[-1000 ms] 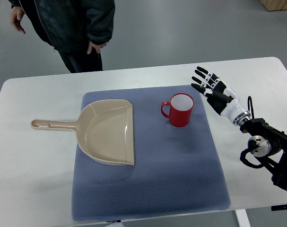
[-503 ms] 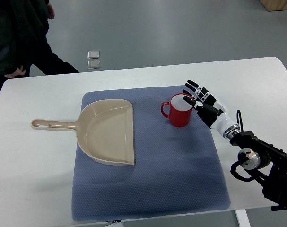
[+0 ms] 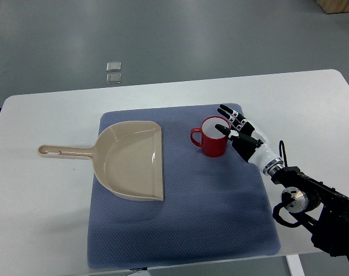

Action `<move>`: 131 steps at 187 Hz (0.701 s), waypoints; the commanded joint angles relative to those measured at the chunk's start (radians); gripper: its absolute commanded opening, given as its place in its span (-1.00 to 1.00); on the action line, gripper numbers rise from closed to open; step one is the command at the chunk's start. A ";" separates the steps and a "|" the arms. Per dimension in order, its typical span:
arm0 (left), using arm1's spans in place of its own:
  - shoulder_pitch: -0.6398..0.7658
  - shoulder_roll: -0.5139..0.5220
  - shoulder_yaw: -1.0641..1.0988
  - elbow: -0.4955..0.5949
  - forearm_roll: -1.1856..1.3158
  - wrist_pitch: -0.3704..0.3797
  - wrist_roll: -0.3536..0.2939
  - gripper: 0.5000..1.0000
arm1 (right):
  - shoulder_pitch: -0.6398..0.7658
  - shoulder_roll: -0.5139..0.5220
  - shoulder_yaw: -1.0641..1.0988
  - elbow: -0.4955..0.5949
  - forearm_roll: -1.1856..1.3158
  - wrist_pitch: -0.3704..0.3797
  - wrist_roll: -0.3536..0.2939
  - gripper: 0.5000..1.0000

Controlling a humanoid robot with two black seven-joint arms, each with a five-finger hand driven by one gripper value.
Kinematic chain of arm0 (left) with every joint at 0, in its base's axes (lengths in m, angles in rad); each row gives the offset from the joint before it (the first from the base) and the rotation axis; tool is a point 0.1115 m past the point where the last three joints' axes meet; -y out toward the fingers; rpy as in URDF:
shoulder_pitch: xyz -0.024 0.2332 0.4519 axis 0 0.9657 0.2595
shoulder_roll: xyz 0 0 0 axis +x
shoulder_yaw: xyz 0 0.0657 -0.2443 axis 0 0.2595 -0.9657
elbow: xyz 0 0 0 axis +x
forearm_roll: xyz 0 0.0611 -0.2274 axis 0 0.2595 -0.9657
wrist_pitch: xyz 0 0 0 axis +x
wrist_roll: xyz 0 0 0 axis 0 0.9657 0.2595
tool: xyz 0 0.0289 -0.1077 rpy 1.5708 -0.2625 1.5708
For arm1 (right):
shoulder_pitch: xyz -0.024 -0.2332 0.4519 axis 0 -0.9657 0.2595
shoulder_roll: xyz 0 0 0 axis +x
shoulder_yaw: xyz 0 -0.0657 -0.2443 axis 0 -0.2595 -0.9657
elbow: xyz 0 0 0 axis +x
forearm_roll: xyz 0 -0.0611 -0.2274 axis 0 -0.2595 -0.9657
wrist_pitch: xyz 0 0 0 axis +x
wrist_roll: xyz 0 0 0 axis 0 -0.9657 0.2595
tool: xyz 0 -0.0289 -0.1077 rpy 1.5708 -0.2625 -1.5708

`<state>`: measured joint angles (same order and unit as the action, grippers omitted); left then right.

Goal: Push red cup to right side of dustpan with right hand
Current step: 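Push the red mug with the right hand toward the dustpan's edge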

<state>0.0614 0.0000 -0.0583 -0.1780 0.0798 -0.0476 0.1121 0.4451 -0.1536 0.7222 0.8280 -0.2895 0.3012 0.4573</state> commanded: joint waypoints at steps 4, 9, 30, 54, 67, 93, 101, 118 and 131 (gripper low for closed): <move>0.000 0.000 0.000 0.000 0.000 0.000 0.000 1.00 | 0.001 0.019 -0.004 0.000 -0.003 -0.002 0.000 0.73; 0.000 0.000 0.000 0.000 0.000 0.000 0.000 1.00 | 0.000 0.020 -0.004 0.000 -0.007 -0.002 0.000 0.73; 0.000 0.000 0.000 0.000 0.000 0.000 0.000 1.00 | 0.001 0.023 -0.003 0.000 -0.007 -0.004 0.000 0.73; 0.000 0.000 0.000 0.000 0.000 0.000 0.000 1.00 | 0.003 0.039 -0.004 0.000 -0.008 -0.004 0.000 0.73; 0.000 0.000 0.000 0.000 0.000 0.000 0.000 1.00 | 0.003 0.042 -0.004 0.000 -0.008 -0.004 0.000 0.73; 0.000 0.000 0.000 0.000 0.000 0.000 0.000 1.00 | 0.003 0.054 -0.006 0.002 -0.008 -0.011 0.000 0.73; 0.000 0.000 0.000 0.002 0.000 0.000 0.000 1.00 | 0.001 0.065 -0.006 0.002 -0.008 -0.014 0.000 0.73; 0.000 0.000 0.000 0.000 0.000 0.000 0.000 1.00 | 0.001 0.066 -0.006 0.008 -0.008 -0.019 0.000 0.73; 0.000 0.000 0.000 0.000 0.000 0.000 0.000 1.00 | 0.000 0.069 -0.006 0.016 -0.011 -0.027 0.000 0.73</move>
<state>0.0614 0.0000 -0.0583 -0.1779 0.0797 -0.0476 0.1121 0.4470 -0.0884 0.7164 0.8345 -0.2976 0.2839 0.4573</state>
